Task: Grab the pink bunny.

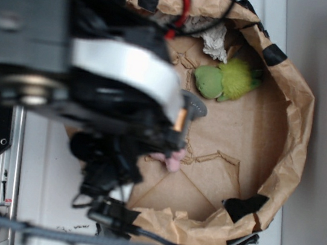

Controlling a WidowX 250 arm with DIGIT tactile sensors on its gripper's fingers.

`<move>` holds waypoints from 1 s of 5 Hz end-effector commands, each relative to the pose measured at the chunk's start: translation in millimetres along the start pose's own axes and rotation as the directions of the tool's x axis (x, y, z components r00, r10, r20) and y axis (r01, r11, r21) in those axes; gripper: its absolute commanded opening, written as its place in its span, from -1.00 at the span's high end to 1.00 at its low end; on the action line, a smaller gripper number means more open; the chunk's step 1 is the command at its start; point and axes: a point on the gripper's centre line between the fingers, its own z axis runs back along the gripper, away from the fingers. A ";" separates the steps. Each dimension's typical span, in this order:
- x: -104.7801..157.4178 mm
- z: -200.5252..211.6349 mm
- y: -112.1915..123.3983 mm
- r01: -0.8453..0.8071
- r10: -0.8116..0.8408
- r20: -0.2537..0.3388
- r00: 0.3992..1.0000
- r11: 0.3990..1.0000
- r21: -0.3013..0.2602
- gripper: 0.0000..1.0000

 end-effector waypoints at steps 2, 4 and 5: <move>-10.4 -102.8 7.5 0.308 -0.304 -0.148 0.941 0.951 0.005 -1.00; -12.6 -119.6 -0.5 0.338 -0.319 -0.175 0.931 0.937 0.087 1.00; -3.7 -84.4 1.8 0.278 -0.272 -0.075 0.959 0.955 0.100 1.00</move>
